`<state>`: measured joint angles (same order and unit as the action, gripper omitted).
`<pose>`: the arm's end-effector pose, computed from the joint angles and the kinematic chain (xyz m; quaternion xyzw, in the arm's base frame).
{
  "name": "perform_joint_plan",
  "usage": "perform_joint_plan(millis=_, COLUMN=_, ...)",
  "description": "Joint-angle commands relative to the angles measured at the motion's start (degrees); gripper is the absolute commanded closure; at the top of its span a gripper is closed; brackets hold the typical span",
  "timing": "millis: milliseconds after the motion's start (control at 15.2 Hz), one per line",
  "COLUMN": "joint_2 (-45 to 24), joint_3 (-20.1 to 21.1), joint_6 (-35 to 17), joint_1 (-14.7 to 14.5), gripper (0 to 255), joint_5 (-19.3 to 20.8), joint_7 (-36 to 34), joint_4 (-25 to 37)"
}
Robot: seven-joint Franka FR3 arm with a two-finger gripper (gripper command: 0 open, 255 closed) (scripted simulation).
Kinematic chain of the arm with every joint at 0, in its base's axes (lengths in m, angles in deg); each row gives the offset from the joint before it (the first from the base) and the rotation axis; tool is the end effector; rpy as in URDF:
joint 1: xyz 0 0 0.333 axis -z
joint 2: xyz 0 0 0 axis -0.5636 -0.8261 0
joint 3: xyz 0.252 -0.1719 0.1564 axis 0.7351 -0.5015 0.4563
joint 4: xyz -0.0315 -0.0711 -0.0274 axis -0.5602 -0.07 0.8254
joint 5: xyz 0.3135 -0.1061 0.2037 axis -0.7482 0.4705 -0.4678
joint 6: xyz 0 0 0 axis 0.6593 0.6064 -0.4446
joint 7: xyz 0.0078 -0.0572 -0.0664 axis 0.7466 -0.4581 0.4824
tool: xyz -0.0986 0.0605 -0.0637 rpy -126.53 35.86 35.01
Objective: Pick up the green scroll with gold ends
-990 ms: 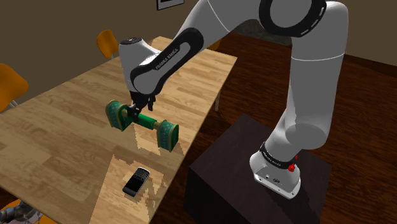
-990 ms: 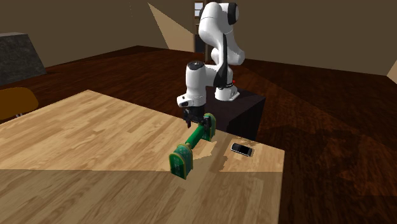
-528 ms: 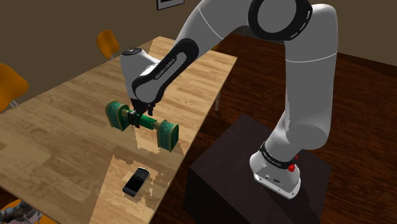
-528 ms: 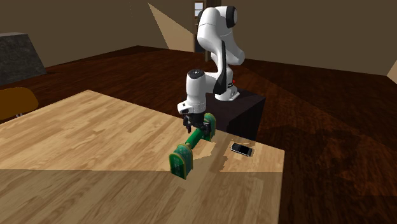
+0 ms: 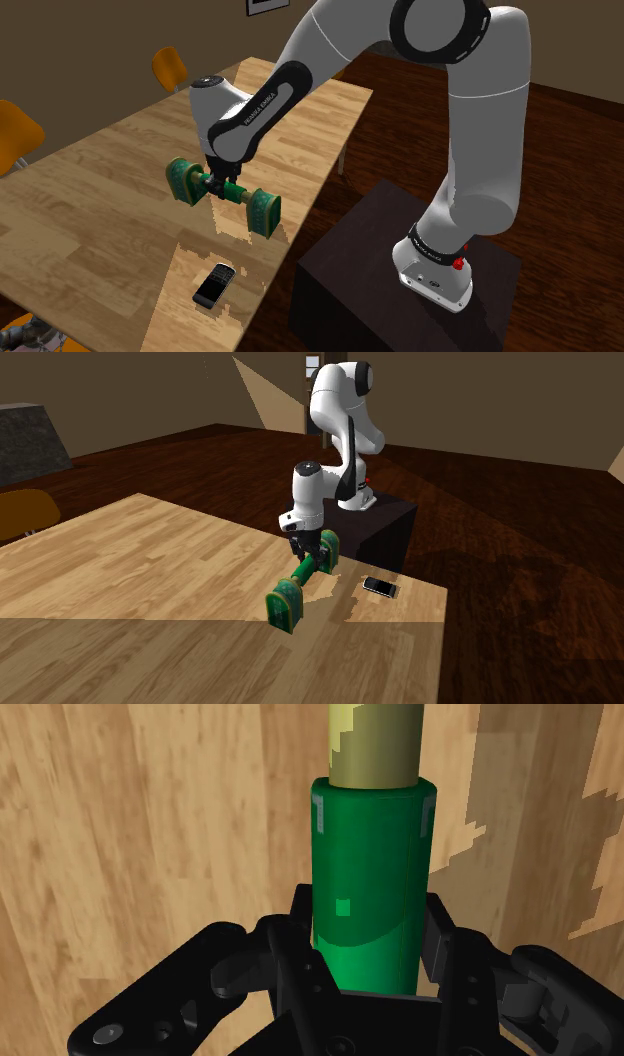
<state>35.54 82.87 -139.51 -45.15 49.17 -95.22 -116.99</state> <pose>0.5567 0.2596 0.2243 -0.9909 -0.1342 0.0040 0.0008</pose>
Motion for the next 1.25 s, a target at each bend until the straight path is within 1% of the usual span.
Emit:
perform_joint_plan(millis=0, joint_2=-0.09, joint_3=-0.03, joint_6=-0.07, joint_1=0.02, gripper=255, joint_5=-0.01, joint_7=-0.02, joint_4=0.0)
perform_joint_plan(millis=1056, joint_2=8.0, joint_3=1.88, joint_6=8.95, joint_1=1.4, gripper=255, joint_5=-3.33, joint_7=2.11, joint_4=1.2)
perform_joint_plan(millis=1188, joint_2=8.08, joint_3=1.89, joint_6=9.05, joint_1=1.41, gripper=255, joint_5=-3.37, joint_7=2.13, joint_4=1.23)
